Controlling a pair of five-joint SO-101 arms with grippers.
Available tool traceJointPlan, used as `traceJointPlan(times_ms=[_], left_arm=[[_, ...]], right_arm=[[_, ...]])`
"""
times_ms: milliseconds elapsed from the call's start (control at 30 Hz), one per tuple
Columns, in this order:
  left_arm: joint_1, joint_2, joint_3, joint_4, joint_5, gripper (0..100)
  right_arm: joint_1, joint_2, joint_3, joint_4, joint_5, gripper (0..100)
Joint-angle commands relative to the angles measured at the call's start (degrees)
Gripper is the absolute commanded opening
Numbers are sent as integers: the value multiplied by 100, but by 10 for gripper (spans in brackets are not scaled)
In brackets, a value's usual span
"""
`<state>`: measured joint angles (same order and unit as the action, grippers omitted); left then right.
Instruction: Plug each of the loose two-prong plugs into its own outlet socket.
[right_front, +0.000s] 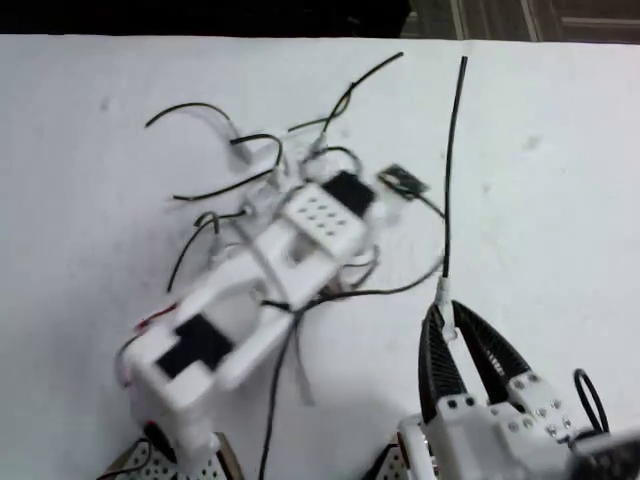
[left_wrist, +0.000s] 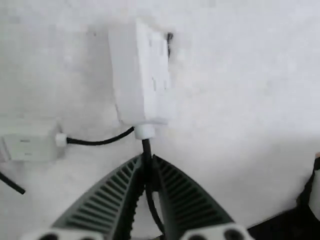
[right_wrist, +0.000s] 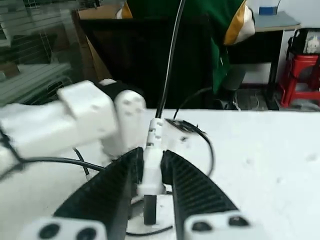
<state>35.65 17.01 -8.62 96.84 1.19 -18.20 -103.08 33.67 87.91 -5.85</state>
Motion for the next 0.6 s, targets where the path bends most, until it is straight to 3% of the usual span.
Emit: traceJointPlan(times_ms=[0,300,433,567], left_arm=[[-549,-1763,1873,-615,-396,20],[-2053,-4040,4888,-1635,-1169,21],[-2659,-4637,5459,-1899,-1644,22],[-2791,-4699,5776,-1908,-1925,39]], right_arm=[[22,4,290,-136,18,17],[22,22,958,-488,220,17],[22,295,1319,-734,220,17],[-13,708,1345,-857,185,17]])
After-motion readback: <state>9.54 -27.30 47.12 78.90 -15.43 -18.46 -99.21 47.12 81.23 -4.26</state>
